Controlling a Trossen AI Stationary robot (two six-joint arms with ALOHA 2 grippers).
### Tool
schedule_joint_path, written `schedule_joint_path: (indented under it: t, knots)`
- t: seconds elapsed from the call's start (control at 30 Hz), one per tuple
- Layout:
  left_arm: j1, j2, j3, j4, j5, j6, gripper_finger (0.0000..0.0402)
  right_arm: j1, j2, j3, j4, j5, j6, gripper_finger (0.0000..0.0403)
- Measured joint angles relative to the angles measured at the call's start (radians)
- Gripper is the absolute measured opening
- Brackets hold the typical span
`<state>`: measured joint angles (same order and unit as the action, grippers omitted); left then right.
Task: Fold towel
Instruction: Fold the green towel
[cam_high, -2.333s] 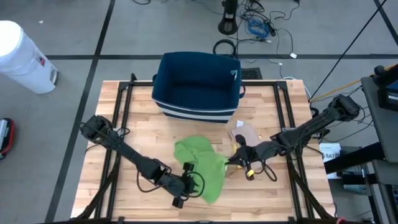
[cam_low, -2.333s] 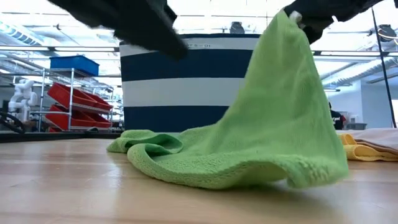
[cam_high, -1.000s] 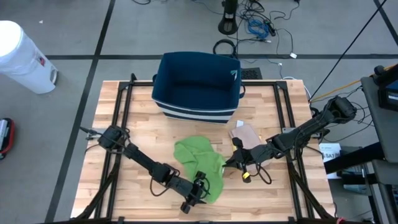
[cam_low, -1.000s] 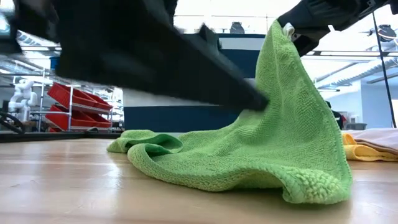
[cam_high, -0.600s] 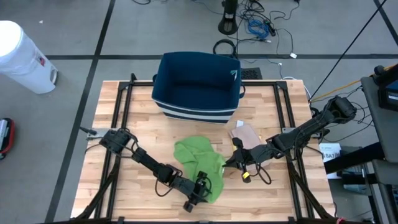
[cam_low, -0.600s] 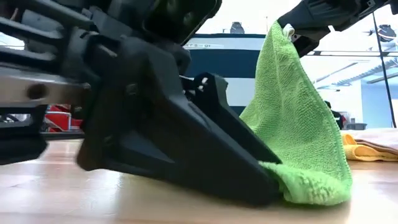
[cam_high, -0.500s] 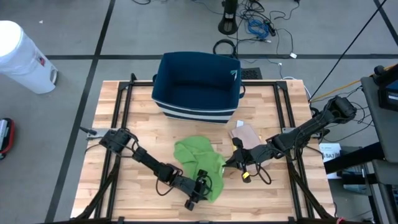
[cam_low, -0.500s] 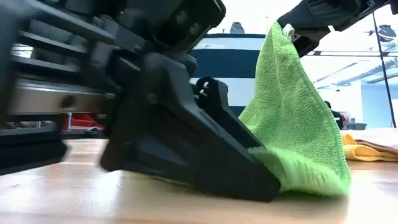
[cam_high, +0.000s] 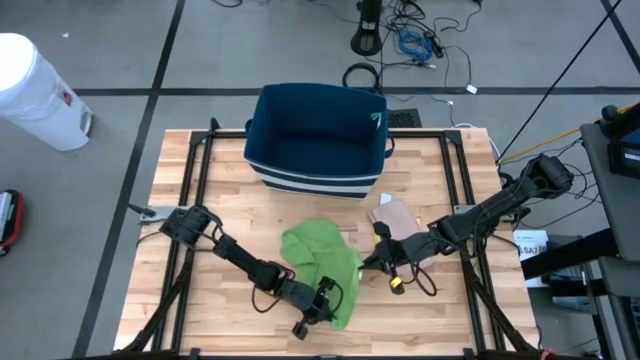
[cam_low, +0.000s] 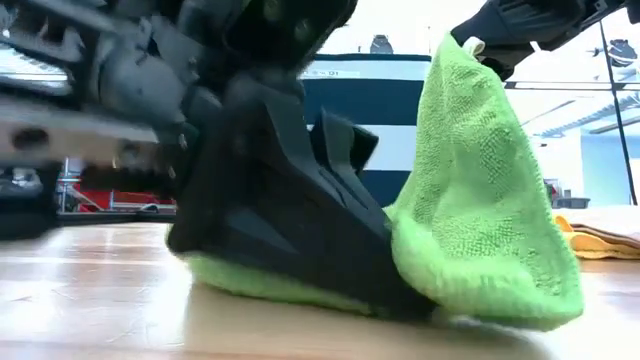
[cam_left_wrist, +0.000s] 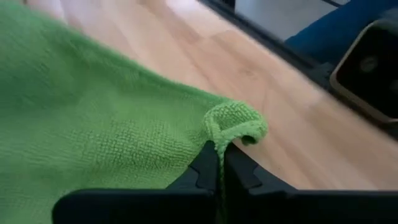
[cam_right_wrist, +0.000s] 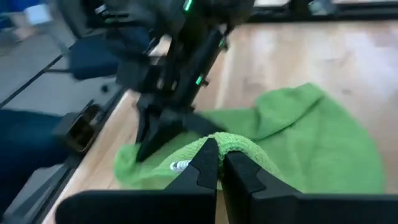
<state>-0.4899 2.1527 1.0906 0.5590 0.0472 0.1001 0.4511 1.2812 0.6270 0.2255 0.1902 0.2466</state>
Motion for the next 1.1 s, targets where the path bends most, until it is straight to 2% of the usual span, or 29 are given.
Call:
schedule_joint_path:
  t: [0.13, 0.27, 0.4, 0.53, 0.9, 0.97, 1.1]
  knots:
    - [-0.018, -0.075, 0.000, -0.005, 0.001, 0.021, 0.0004, 0.000, 0.000, 0.000, -0.025, -0.117, 0.012, 0.0000]
    - [-0.053, -0.198, 0.000, -0.036, -0.003, 0.076, 0.0003, 0.011, 0.000, 0.000, -0.008, -0.304, -0.007, 0.0000]
    - [-0.086, -0.348, 0.000, -0.102, -0.070, 0.149, 0.0002, 0.036, -0.004, 0.000, 0.100, -0.486, -0.111, 0.0000]
    - [-0.110, -0.484, 0.001, -0.169, -0.138, 0.209, 0.0002, 0.043, -0.042, 0.000, 0.211, -0.572, -0.214, 0.0000]
    - [-0.118, -0.705, 0.001, -0.158, -0.157, 0.359, 0.0001, 0.041, -0.265, 0.000, 0.402, -0.586, -0.535, 0.0000]
    - [-0.112, -0.729, 0.001, -0.143, -0.168, 0.391, 0.0001, 0.039, -0.316, 0.000, 0.417, -0.567, -0.580, 0.0000]
    - [-0.094, -0.763, 0.001, -0.142, -0.242, 0.427, 0.0001, 0.026, -0.407, 0.000, 0.402, -0.452, -0.617, 0.0000]
